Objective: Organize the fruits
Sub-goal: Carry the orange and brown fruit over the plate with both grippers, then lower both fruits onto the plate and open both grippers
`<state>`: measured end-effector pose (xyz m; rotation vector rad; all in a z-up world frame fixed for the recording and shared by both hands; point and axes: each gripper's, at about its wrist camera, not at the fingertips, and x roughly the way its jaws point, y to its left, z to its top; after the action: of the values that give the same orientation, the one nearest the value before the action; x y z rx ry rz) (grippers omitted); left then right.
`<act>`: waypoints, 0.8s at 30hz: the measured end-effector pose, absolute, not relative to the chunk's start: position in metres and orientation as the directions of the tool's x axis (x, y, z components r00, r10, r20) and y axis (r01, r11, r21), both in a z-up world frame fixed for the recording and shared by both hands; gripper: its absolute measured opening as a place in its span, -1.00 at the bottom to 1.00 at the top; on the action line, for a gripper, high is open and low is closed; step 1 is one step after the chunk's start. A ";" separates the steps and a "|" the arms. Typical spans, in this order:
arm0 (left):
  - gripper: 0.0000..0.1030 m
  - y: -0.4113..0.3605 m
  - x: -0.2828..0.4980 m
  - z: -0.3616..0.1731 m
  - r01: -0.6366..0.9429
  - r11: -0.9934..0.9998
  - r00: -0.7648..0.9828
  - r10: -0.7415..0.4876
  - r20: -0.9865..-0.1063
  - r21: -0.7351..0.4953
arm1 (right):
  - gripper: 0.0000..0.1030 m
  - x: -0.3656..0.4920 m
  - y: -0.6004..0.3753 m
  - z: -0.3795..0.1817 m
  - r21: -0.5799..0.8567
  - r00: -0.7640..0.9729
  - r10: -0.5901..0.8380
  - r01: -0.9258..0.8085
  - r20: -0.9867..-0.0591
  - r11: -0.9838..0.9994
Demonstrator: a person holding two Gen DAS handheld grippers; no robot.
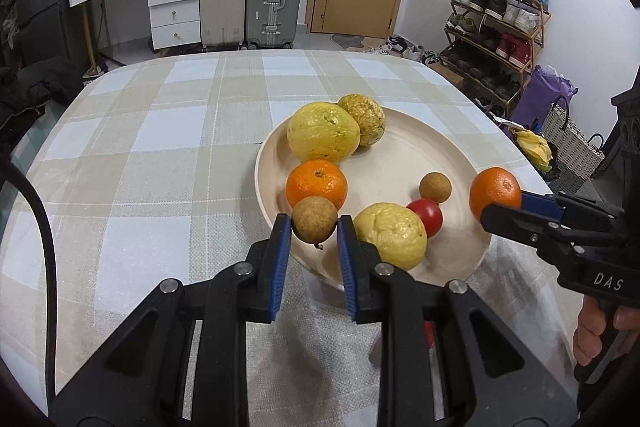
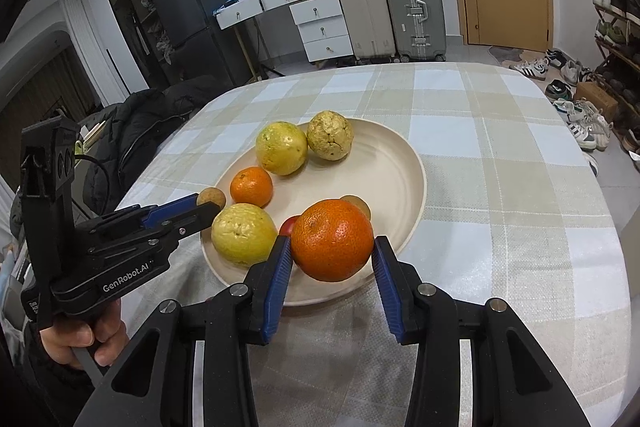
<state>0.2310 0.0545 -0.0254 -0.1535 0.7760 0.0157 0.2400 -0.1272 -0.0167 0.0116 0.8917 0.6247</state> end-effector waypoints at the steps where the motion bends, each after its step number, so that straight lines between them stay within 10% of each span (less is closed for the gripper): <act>1: -0.59 0.054 0.232 -0.026 -0.070 0.989 0.714 -0.039 -0.700 -0.127 | -0.18 0.241 -0.126 -0.018 0.256 0.464 0.509 -0.504 -0.725 0.825; 24: -0.59 0.039 0.240 -0.034 -0.041 0.995 0.702 -0.032 -0.712 -0.086 | -0.18 0.250 -0.121 -0.025 0.229 0.469 0.484 -0.501 -0.738 0.835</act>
<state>0.2401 0.0385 -0.0337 -0.0976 0.7933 0.0049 0.2500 -0.1209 -0.0252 -0.0203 0.8983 0.6034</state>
